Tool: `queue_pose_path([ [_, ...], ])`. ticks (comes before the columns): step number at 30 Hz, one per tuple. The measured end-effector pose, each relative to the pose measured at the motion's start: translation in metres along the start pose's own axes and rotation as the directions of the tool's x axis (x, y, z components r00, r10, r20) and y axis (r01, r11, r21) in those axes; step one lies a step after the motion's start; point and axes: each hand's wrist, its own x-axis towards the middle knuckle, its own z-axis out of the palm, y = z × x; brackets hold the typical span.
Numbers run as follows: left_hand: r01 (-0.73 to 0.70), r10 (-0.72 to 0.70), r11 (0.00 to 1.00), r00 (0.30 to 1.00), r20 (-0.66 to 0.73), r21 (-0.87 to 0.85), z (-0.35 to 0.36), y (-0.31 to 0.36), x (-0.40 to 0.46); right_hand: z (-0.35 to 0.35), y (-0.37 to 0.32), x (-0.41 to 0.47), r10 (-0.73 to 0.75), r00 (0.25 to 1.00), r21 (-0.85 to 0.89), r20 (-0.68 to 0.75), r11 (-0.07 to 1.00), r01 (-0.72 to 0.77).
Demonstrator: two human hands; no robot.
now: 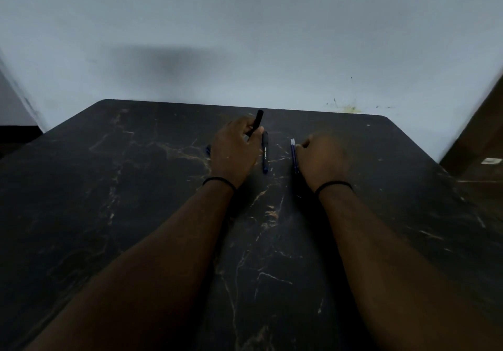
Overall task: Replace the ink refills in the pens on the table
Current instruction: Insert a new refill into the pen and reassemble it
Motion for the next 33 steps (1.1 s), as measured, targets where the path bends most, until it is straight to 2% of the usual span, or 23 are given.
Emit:
queue_pose_path([
  [4, -0.015, 0.015, 1.000, 1.000, 0.003, -0.006, -0.0020, 0.0002, -0.0003, 0.0032, -0.0038, -0.0050, -0.036, 0.999, -0.055, 0.008, 0.998, 0.036],
  [16, -0.003, 0.003, 1.000, 1.000, 0.010, -0.014, -0.0002, -0.0003, 0.0002, 0.0047, -0.0060, 0.0015, 0.040, 0.994, -0.038, 0.105, 0.999, -0.036],
  [25, -0.004, 0.004, 1.000, 1.000, 0.005, -0.027, -0.0018, -0.0002, -0.0001, 0.0004, -0.0010, 0.0037, 0.035, 0.993, 0.067, 0.117, 0.997, -0.043],
  [29, 0.009, -0.009, 1.000, 1.000, 0.005, -0.024, -0.0022, -0.0006, -0.0002, 0.0027, -0.0027, 0.0003, 0.022, 0.999, 0.100, 0.028, 0.995, -0.025],
  [33, 0.031, -0.030, 0.999, 0.999, 0.023, -0.045, -0.0023, -0.0011, -0.0001, 0.0023, -0.0092, -0.0054, 0.010, 0.981, 0.264, -0.194, 0.964, 0.043],
])
